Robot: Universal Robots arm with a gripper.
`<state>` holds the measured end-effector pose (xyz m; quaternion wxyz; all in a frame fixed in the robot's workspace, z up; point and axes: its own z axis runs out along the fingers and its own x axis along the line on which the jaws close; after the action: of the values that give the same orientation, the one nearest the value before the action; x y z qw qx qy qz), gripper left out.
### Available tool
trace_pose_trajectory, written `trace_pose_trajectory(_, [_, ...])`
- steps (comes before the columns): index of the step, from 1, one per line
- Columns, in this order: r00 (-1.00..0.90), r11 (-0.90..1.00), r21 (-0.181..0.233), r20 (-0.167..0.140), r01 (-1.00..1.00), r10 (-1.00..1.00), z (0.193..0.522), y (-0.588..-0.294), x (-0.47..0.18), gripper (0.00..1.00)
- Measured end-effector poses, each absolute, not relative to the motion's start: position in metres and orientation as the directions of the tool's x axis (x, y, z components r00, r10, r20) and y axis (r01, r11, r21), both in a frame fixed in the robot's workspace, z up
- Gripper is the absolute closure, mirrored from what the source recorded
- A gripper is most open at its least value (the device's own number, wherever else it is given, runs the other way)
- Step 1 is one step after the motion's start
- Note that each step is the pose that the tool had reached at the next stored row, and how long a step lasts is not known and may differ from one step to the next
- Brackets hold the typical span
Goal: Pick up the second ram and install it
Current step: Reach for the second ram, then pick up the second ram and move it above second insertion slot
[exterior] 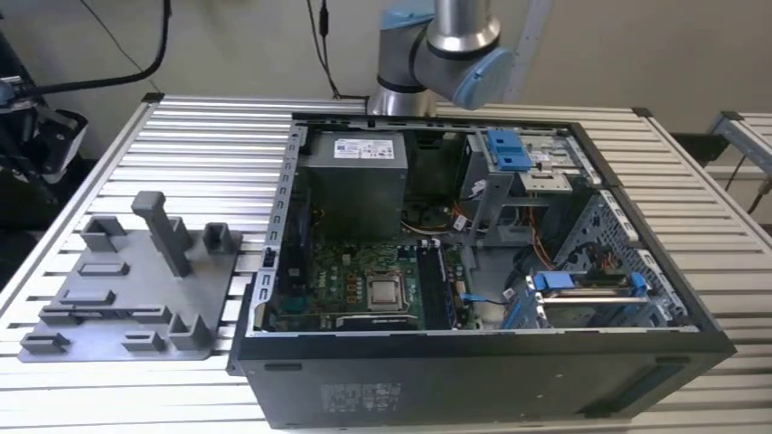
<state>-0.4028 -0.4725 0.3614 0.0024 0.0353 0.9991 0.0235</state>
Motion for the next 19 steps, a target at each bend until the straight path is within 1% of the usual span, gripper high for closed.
trace_pose_trajectory(3, [-0.998, 0.996, 0.047, -0.003, 0.07, 0.07, 0.3576, -0.479, -0.4027, 0.89])
trace_pose_trajectory(19, [-0.998, 0.996, 0.047, -0.003, 0.07, 0.071, 0.3575, -0.4791, -0.4027, 0.89])
